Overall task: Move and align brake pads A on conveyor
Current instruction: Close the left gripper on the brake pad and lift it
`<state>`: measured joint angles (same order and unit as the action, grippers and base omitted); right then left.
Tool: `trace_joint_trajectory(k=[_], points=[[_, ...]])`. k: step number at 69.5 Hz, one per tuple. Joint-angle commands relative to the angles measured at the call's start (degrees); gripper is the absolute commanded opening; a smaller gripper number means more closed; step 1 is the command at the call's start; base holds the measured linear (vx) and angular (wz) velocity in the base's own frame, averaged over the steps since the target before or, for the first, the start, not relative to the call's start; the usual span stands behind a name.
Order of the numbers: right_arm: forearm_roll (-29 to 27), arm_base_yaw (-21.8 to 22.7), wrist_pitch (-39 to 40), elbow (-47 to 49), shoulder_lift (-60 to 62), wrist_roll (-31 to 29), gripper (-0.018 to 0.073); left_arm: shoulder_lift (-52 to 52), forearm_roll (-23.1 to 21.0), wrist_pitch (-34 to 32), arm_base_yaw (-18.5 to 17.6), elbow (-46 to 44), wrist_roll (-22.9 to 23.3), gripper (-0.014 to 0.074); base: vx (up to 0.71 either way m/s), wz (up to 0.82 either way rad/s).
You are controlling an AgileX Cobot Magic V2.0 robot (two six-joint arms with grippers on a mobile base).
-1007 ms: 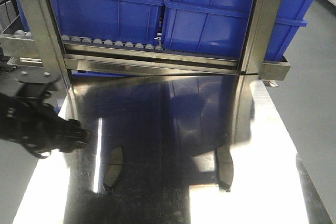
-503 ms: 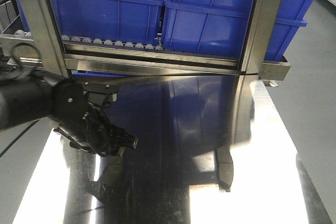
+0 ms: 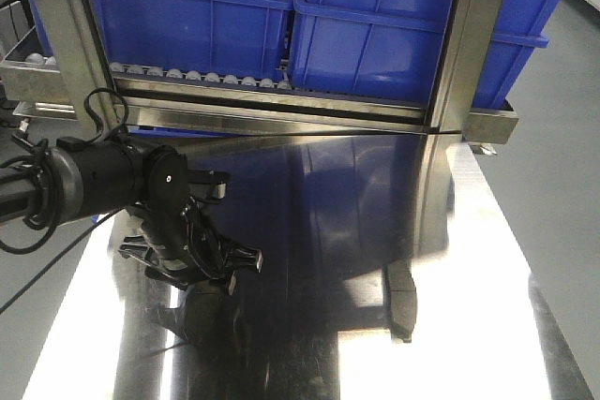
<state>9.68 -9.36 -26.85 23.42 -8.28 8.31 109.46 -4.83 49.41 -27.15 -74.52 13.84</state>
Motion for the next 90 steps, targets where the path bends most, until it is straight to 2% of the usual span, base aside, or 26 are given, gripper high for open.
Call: trace_joint_trajectory(k=[1,9,36,46,56,64,81,90], points=[[0.8,0.0,4.2,1.5,-0.8,-0.1,0.0415,-2.1,-1.4,-0.2,-0.3,-1.7,0.8,0.0450,0.00,0.00],[0.8,0.0,4.2,1.5,-0.8,-0.1,0.0415,-1.2,-1.3,1.0,-0.3,-1.7,2.1,0.0450,0.00,0.00],[0.8,0.0,4.2,1.5,-0.8,-0.1,0.0415,-0.6,-1.3,0.5,-0.3,-1.7,2.3,0.0449,0.00,0.00],[0.8,0.0,4.2,1.5,-0.8,-0.1,0.0415,1.1,-1.3,2.9,-0.3,-1.7,2.3,0.0449,0.00,0.00],[0.8,0.0,4.2,1.5,-0.8,-0.1,0.0415,2.3,-0.7,3.7,-1.5,-1.7,2.1,0.0424,0.00,0.00],[0.8,0.0,4.2,1.5,-0.8,-0.1,0.0415,2.3,0.5,3.5,-3.0,-1.7,2.0,0.0319,0.00,0.00],[0.8,0.0,4.2,1.5,-0.8,-0.1,0.0415,2.0,3.3,5.0,-4.3,-1.7,2.0,0.0002,0.00,0.00],[0.8,0.0,4.2,1.5,-0.8,-0.1,0.0415,-0.1,5.7,5.4,-4.3,-1.8,2.0,-0.0008,0.00,0.00]])
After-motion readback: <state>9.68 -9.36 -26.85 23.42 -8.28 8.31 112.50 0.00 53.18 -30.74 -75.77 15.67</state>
